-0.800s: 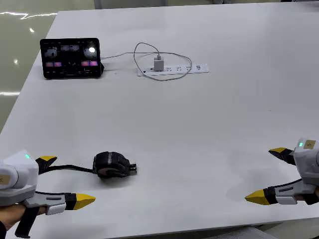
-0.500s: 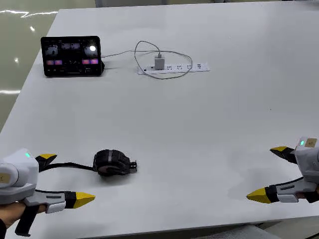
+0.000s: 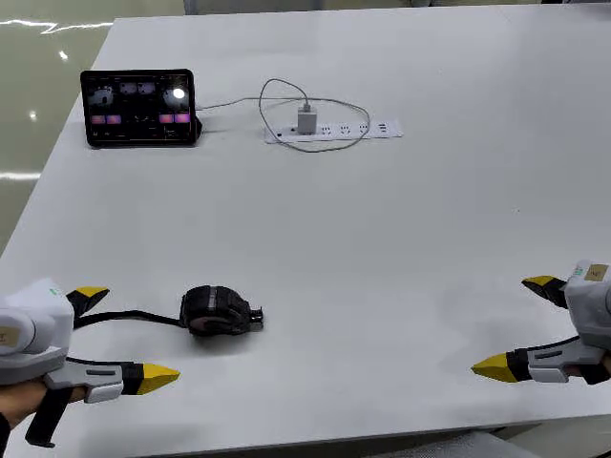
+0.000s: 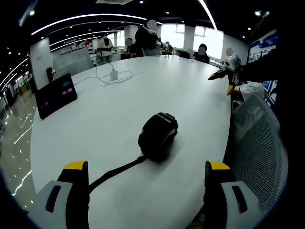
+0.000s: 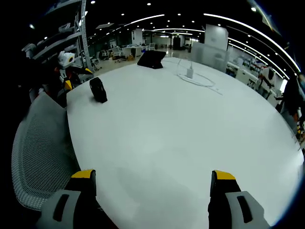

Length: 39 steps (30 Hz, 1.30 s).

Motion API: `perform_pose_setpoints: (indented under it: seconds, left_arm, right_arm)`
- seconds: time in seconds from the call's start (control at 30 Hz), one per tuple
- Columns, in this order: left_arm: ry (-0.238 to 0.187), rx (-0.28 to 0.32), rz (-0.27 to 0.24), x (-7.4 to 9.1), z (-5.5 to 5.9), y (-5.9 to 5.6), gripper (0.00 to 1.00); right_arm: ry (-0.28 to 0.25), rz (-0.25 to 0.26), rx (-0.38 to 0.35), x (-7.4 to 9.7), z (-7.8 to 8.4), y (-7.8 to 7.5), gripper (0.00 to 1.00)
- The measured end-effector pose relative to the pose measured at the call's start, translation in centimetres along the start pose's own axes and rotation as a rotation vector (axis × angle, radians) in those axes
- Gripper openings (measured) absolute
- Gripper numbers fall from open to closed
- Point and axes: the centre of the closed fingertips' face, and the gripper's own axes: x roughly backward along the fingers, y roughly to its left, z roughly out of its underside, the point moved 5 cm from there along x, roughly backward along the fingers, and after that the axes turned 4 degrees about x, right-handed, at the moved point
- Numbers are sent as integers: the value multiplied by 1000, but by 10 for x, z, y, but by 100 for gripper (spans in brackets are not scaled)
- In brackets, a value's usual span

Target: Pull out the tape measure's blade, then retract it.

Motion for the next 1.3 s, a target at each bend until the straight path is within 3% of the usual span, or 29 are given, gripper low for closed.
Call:
perform_pose_setpoints:
  seconds: [0.27,0.53,0.73,0.9,1.03,1.13,1.3]
  left_arm:
    - [12,-46,23,-1,-3,2,99]
    - [74,-117,57,-8,-2,6,99]
    - [113,-156,94,-14,-3,5,99]
    - [131,-200,94,-20,-8,11,99]
    - [138,-218,121,-24,-13,11,99]
    - [151,-257,146,-28,-18,12,99]
    - [152,-271,179,-32,-26,13,99]
  right_arm:
    - [7,-7,25,-3,-5,2,99]
    - [65,-62,80,-17,-3,8,99]
    - [43,-72,100,-21,-14,9,99]
    - [55,-87,165,-28,-18,9,99]
    - [69,-103,167,-34,-21,9,99]
    - [58,-113,187,-38,-28,10,99]
    - [44,-126,195,-47,-40,11,99]
